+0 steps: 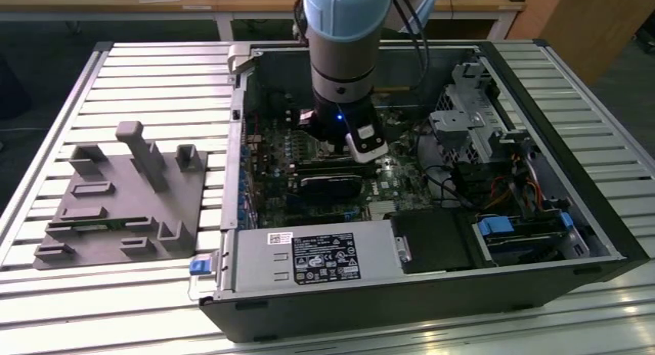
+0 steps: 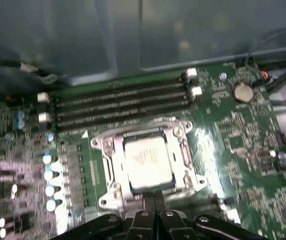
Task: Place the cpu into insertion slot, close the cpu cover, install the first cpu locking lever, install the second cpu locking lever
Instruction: 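Install the second cpu locking lever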
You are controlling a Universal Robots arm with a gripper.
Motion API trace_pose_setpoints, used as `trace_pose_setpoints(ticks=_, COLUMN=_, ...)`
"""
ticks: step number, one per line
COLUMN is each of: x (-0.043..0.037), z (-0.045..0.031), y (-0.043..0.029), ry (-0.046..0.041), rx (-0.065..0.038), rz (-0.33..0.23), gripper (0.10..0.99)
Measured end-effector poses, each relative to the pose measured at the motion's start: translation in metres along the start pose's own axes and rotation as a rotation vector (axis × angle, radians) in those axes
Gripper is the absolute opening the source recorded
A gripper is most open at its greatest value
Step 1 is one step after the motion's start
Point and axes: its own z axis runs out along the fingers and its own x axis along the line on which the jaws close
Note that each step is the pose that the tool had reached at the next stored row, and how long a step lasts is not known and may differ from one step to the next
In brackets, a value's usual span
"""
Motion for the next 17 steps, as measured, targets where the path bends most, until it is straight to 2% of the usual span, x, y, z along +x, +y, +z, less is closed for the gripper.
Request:
trace_pose_setpoints(ticks=2, x=0.0013, z=0.0021, y=0.0075, ry=-0.0006, rx=0.002, rz=0.000, gripper=0.106)
trace_pose_setpoints(ticks=3, x=0.0027, z=0.0041, y=0.0156, ry=-0.0021, rx=0.010, rz=-0.001, gripper=0.106)
trace_pose_setpoints(ticks=8, x=0.0040, z=0.0074, y=0.0285, ry=-0.0079, rx=0.040, rz=-0.004, gripper=0.106)
trace_pose_setpoints(ticks=10, x=0.0039, z=0.0082, y=0.0315, ry=-0.0094, rx=0.048, rz=-0.004, gripper=0.106)
trace_pose_setpoints(ticks=17, x=0.0037, z=0.0086, y=0.0330, ry=-0.0096, rx=0.049, rz=-0.004, gripper=0.106)
